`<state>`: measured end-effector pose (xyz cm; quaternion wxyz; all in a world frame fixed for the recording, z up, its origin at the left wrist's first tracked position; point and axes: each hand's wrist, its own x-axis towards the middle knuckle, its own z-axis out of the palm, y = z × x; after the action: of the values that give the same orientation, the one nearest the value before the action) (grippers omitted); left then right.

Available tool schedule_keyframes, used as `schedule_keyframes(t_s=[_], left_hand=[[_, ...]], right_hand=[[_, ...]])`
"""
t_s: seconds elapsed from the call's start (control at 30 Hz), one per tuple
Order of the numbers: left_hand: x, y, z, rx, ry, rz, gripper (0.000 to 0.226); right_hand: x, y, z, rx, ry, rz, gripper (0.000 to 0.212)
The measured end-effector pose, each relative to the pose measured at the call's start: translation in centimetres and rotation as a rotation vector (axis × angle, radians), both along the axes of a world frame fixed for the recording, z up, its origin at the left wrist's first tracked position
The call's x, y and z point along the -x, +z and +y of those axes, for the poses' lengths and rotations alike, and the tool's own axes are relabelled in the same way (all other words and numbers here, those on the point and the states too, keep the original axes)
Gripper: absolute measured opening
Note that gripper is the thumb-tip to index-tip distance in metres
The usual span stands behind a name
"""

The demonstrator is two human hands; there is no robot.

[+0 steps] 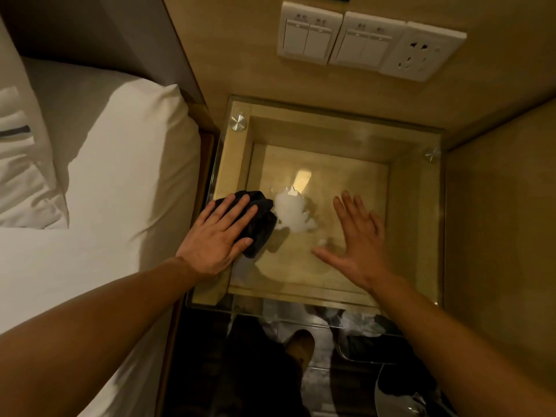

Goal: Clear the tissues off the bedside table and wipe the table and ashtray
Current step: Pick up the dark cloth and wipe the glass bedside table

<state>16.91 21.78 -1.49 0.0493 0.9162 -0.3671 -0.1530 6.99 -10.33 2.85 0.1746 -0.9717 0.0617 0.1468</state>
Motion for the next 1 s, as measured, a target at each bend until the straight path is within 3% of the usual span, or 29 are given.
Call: schedule_keyframes(t_s=[0.2,0.73,1.0], left_hand=[[2.7,-0.1,0.7,0.016,0.026,-0.037,0.067],[10.7,0.2,2.1,0.003,0.109,-0.023,0.072],[14.2,0.3,2.8,0.085,0.108,0.006,0.072]], right_hand=[[4.2,-1.0,2.1,0.129,-0.014,0.133,0.13],[4.6,-0.9,2.5,0.134,-0.033,0.054,0.129],[4.6,-1.1,2.3,0.111,-0.032,0.057,0.129]])
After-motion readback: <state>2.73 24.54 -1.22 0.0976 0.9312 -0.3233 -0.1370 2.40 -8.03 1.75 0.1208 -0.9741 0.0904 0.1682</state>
